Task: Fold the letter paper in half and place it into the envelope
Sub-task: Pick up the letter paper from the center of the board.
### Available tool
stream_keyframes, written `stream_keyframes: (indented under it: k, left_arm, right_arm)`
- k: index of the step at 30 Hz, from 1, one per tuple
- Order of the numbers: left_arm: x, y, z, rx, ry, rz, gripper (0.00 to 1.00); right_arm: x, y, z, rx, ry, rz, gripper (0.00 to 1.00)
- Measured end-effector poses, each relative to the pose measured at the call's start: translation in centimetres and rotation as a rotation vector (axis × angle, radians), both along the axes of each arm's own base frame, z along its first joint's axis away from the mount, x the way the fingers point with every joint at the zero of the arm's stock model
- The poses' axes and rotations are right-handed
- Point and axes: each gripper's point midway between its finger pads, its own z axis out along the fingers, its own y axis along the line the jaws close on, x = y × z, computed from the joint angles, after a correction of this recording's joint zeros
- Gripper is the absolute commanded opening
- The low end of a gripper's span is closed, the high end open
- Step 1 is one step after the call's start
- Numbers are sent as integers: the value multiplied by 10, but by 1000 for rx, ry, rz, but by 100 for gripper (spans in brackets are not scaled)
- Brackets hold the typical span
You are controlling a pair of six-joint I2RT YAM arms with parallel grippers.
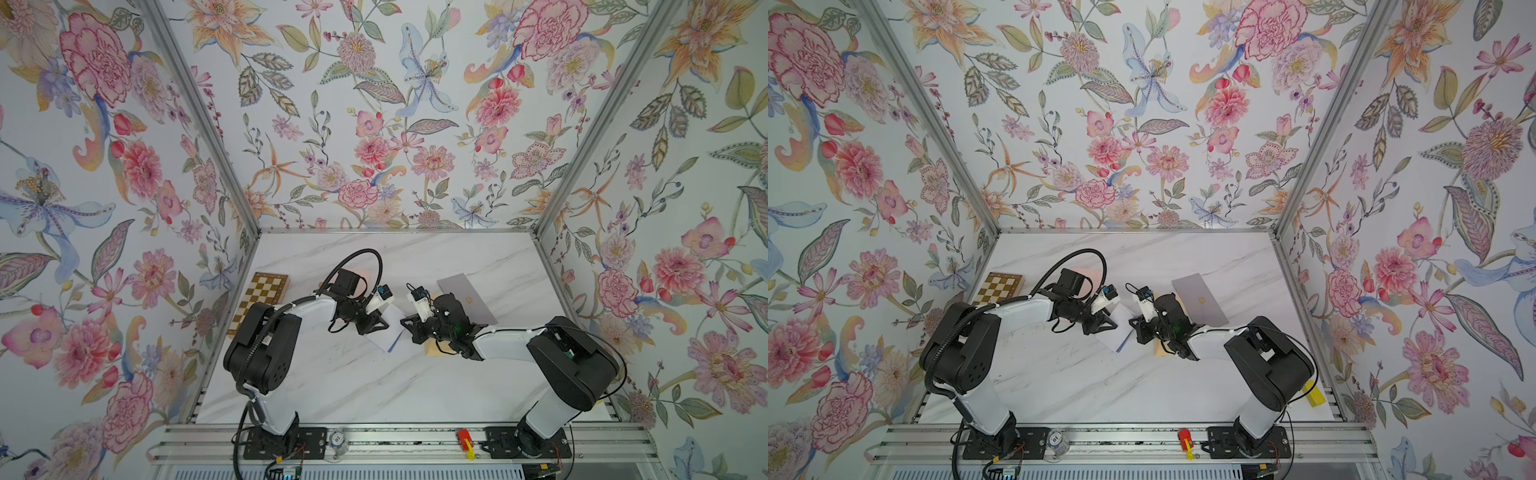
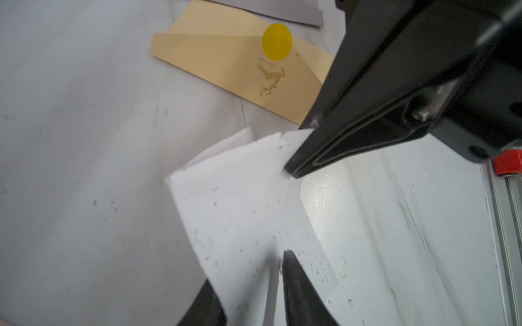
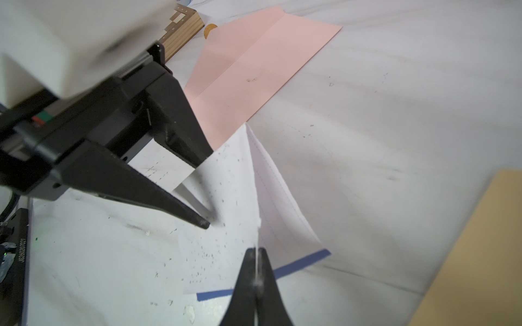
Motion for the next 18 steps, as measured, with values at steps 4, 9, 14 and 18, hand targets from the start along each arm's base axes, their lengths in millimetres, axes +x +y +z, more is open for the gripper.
stream_keyframes:
  k: [4,9,14,18]
  left_arm:
    - [-2,-1,1,-10,6,-7,23]
    - [-6,-3,2,-16,11,-24,0]
    - [-8,-7,3,-15,0,-35,0]
    - [-10,-4,11,-12,-40,-8,0]
  right_arm:
    - [3,-2,2,-5,-11,-18,0]
    - [6,-3,11,6,-35,-31,5]
    - [6,-4,23,25,-60,-31,24]
    - [7,-11,43,54,-83,-19,46]
